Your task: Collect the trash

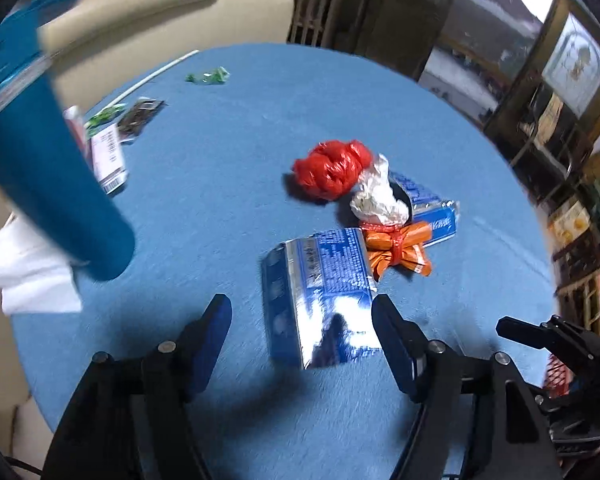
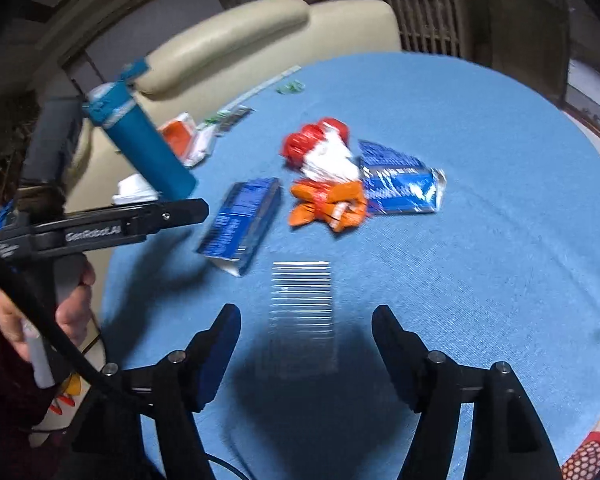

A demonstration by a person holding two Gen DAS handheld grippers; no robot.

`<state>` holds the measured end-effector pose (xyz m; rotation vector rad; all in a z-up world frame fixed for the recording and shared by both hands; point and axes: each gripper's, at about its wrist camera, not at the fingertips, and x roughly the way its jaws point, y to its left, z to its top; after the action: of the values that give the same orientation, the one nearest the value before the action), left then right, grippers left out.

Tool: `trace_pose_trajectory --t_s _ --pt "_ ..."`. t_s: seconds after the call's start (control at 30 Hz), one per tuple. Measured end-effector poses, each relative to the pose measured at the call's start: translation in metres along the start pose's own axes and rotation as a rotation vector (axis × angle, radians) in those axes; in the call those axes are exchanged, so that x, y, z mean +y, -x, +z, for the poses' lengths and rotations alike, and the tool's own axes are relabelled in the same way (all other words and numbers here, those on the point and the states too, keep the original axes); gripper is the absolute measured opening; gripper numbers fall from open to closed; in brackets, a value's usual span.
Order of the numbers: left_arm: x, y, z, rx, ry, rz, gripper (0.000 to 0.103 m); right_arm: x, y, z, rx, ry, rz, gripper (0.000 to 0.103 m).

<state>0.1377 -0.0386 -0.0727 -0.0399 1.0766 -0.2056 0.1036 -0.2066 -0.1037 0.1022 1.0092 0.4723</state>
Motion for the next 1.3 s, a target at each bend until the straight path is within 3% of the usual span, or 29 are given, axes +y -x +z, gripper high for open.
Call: trace_pose_trajectory --t_s 0.17,0.27,0.43,0.57,0.77,1.0,1.3 --pt "-0.014 -0.018 0.001 0.045 -0.009 0.001 0.073 -0.012 -0.017 -0.004 0.016 -0.074 0.084 0.071" --pt "-0.018 -0.024 0.0 0.053 -0.013 -0.001 0.073 -0.01 -0.023 -0.009 0.027 -0.071 0.097 0.044" --pt "-0.012 -0.026 -0.006 0.047 -0.016 0.009 0.07 -0.006 -0.01 -0.017 -0.021 -0.063 0.06 0.043" --pt "-0.007 -0.015 -0.009 0.01 -0.017 0.017 0.059 -0.011 0.014 -0.027 -0.074 -0.096 0.064 0.043" --pt "-0.013 0.011 -0.021 -0.041 -0.032 0.003 0.058 -0.02 0.059 -0.054 -0.15 -0.153 0.031 0.043" --pt "-0.055 0.062 -0.037 -0.139 -0.145 -0.036 0.058 -0.031 0.117 -0.085 -0.26 -0.236 -0.033 0.043" --pt "-0.133 0.119 -0.061 -0.222 -0.34 -0.144 0.058 -0.059 0.198 -0.114 -0.399 -0.321 -0.164 0.043"
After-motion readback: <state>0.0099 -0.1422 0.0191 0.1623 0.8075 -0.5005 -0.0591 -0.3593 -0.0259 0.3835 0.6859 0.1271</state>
